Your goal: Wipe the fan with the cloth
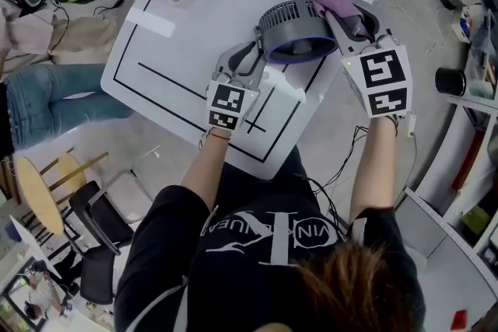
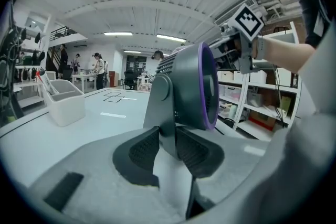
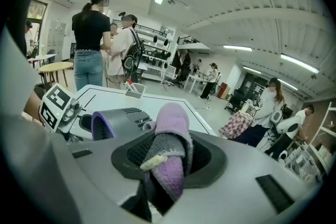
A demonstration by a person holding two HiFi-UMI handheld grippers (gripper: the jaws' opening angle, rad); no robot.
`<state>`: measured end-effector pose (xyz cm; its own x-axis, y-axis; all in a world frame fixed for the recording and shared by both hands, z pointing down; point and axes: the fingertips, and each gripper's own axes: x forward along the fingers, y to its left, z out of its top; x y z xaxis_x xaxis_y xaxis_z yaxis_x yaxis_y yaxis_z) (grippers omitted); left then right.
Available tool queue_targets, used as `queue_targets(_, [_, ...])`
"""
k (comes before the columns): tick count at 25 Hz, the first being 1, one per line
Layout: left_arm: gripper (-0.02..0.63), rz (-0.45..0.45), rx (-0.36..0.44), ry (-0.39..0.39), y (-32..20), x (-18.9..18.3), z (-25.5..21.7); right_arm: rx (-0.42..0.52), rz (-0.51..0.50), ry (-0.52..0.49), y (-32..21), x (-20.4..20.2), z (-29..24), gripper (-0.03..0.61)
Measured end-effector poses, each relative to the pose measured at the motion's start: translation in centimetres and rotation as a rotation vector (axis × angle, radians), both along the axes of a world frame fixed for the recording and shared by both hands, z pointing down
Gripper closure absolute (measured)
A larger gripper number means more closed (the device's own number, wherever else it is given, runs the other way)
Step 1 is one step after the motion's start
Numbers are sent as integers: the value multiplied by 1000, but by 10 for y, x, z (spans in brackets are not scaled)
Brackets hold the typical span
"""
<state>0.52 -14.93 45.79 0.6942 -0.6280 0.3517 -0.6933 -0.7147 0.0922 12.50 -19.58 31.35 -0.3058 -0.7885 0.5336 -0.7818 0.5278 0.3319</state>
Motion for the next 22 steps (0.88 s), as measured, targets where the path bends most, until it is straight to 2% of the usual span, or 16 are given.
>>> queue_targets(2, [520, -15, -12, 67, 2, -6, -6, -8, 23, -7, 0, 8, 5, 449])
queue_targets(4, [497, -42, 2, 119, 8, -15, -14, -21, 44, -19, 1, 17, 13, 449])
queue_targets(9, [472, -68, 152, 150, 24, -19, -52, -72, 83, -16, 1, 36, 37, 449])
queue_targets(12, [428, -67, 159, 171, 35, -6, -57, -84, 94, -76, 1, 41, 43, 449])
queue_targets(14, [370, -95, 118, 166, 37, 2, -51, -84, 85, -107, 0, 40, 43, 449])
queue_targets(17, [367, -209, 101, 136, 29, 5, -46, -92, 63, -123, 0, 39, 45, 449])
queue_targets(18, [373, -236, 110, 126, 26, 5, -48, -99, 59, -132, 0, 39, 46, 451])
queue_targets(21, [452, -275, 131, 87, 20, 6, -53, -118, 48, -179, 1, 40, 46, 451])
queue_targets(22, [454, -275, 130, 76, 19, 6, -54, -125, 44, -196, 2, 41, 46, 451])
